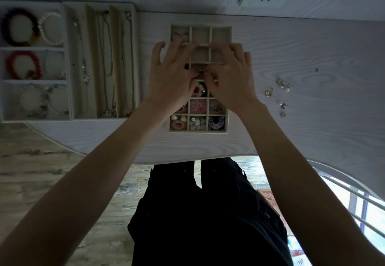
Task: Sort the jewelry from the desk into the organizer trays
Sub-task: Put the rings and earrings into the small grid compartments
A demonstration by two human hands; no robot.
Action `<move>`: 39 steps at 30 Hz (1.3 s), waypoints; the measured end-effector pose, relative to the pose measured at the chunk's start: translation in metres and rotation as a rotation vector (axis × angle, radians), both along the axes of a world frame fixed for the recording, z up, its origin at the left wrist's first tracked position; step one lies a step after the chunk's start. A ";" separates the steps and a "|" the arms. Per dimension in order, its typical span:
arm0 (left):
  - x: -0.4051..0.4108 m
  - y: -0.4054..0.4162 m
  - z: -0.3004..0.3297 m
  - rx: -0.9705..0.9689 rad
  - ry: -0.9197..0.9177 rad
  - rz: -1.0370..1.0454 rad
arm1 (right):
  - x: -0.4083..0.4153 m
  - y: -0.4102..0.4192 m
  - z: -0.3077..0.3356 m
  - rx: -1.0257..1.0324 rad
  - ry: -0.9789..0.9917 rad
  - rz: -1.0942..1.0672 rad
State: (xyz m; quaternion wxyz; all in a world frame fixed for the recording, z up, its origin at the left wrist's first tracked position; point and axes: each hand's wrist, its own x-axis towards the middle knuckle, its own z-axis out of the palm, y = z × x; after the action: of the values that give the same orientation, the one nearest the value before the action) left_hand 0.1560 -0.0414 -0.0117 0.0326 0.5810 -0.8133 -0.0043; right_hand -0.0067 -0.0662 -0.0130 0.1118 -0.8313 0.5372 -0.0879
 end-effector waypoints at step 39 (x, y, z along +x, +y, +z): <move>0.001 0.008 0.004 0.019 0.039 -0.020 | 0.015 -0.007 0.015 0.092 0.109 -0.126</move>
State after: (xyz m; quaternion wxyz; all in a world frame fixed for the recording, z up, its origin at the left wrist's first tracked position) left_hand 0.1573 -0.0336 -0.0075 0.0432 0.5728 -0.8182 -0.0236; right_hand 0.0083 -0.0733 0.0019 0.1145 -0.7934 0.5973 -0.0247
